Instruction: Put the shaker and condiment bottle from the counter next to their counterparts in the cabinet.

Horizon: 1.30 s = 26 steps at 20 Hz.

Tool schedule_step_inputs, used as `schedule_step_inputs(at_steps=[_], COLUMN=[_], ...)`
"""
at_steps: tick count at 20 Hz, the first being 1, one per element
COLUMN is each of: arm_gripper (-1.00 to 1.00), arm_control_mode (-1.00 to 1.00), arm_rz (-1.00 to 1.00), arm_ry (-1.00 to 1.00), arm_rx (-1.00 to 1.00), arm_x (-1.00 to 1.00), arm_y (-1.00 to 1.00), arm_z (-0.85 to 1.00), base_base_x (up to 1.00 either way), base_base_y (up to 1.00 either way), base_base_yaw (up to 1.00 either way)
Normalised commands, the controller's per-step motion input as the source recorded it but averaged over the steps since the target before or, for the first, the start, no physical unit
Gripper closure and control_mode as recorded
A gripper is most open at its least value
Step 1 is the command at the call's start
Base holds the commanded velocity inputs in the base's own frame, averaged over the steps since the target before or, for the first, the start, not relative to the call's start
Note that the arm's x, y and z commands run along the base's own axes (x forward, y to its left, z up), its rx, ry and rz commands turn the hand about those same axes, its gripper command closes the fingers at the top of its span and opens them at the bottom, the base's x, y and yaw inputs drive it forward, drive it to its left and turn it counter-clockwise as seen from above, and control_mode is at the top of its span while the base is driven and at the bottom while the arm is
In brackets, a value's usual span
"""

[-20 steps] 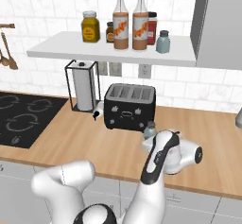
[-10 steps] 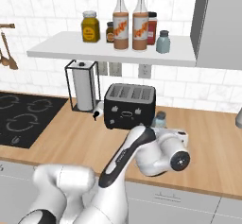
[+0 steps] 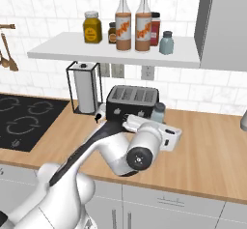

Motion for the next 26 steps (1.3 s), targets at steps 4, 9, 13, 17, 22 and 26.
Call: schedule_step_inputs(at_steps=[4,9,13,17,22,26], arm_gripper=[1.00,1.00,1.00,1.00,1.00,1.00], arm_control_mode=[-1.00,-1.00,-1.00,-1.00,-1.00,-1.00], arm_rz=[-0.16,-0.23,-0.09,-0.02,0.00,0.00], arm_ry=[-0.01,0.00,0.00,0.00,-0.04,-0.03], arm_rx=[0.00,0.00,-0.03,-0.04,-0.09,-0.12], arm_x=[-0.88,-0.93,-0.50,-0.50,-0.69,-0.19], arm_y=[0.00,0.00,0.24,0.44,0.46,0.56], arm_z=[0.93,0.87,0.95,0.90,0.57,0.20], base_base_x=[0.00,0.00,0.00,0.00,0.00,0.00], base_base_y=[0.00,0.00,0.00,0.00,0.00,0.00], base_base_yaw=[0.00,0.00,0.00,0.00,0.00,0.00])
